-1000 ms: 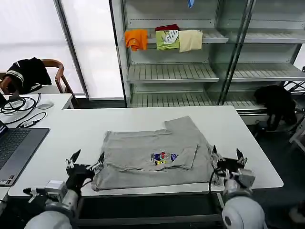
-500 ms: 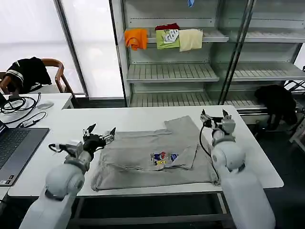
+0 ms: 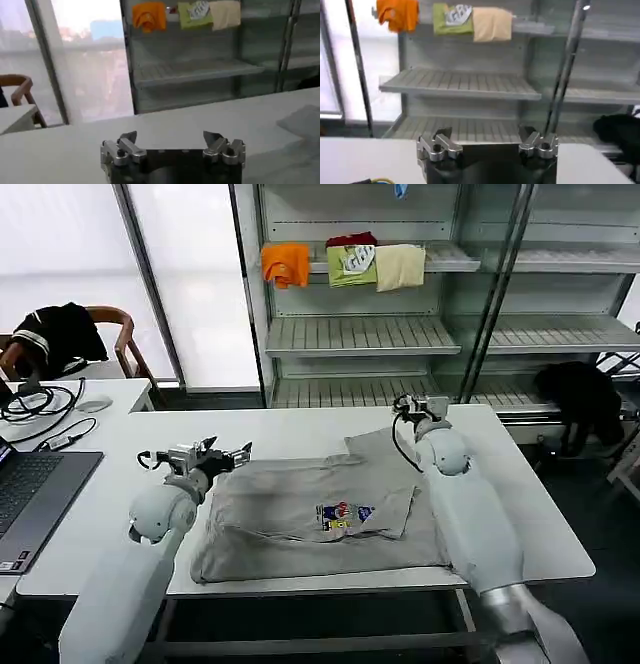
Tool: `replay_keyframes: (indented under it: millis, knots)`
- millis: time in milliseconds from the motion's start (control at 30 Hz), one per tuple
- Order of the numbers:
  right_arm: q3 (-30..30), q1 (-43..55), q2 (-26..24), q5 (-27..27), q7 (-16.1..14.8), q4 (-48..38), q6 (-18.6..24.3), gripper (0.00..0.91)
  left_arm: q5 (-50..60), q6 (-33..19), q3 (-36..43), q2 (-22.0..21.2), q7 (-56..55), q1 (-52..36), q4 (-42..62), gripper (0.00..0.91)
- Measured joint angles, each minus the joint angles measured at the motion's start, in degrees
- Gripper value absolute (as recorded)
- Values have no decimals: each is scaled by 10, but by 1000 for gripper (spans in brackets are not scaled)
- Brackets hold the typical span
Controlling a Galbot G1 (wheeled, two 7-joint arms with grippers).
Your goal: Fold and organize the clothes.
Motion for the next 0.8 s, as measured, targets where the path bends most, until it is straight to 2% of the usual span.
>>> replay_keyframes:
  millis: [333,800]
  knots:
    - [-1,15,16,-11,-15,-68,6,907,7,0,7,-4,2,-13,47,907]
    - [0,16,24,-14,-22,-96,5,907,11,0,6,-5,4,-16,74,907]
